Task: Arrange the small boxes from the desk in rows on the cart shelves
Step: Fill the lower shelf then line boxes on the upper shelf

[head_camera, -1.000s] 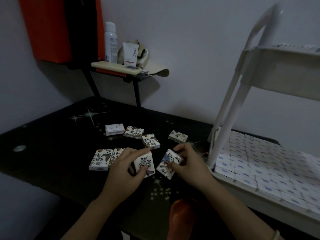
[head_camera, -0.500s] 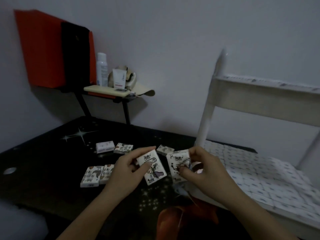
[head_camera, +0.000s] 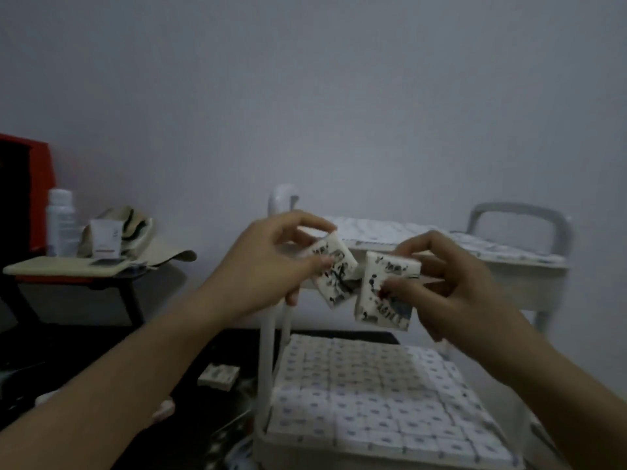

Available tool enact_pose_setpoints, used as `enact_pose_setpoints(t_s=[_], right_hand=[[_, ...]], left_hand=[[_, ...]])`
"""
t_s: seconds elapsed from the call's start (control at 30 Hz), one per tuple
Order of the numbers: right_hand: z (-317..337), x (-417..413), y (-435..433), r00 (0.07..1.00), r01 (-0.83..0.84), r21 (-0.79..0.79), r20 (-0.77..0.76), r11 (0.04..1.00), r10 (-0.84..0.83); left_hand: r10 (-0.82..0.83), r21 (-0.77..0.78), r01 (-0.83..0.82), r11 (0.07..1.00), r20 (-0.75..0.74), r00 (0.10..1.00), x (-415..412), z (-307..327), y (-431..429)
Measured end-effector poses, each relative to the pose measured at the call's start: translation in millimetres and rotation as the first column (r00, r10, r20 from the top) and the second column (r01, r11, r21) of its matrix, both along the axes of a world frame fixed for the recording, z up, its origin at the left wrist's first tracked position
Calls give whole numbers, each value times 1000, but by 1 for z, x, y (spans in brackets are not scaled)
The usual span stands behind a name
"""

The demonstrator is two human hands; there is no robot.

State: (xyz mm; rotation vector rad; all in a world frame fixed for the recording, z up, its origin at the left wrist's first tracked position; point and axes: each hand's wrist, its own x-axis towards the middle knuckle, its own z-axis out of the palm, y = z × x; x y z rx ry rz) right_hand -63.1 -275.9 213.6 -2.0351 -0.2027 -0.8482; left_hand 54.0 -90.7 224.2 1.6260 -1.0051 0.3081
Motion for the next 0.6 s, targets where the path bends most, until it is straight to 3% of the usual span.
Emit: enact_pose_setpoints(t_s=[0.17, 0.27, 0.37, 0.53, 0.6], right_hand=[[53, -18, -44, 994, -107, 227, 3, 968, 110], [78, -18, -72, 999, 41, 96, -29, 995, -39], [94, -1, -104, 974, 226, -20, 36, 974, -225], [110, 31, -155, 895, 442, -366, 121, 819, -429], [115, 38, -171, 858, 511, -393, 185, 764, -479]], left_hand=[[-74, -62, 77, 995, 52, 996, 4, 55, -48], [-131, -62, 131, 989, 4, 991, 11, 71, -78], [-94, -14, 94, 995, -18, 995, 21, 78, -115], [-53, 215, 43, 976, 40, 998, 42, 88, -168], [-33, 297, 3, 955, 95, 995, 53, 91, -183]])
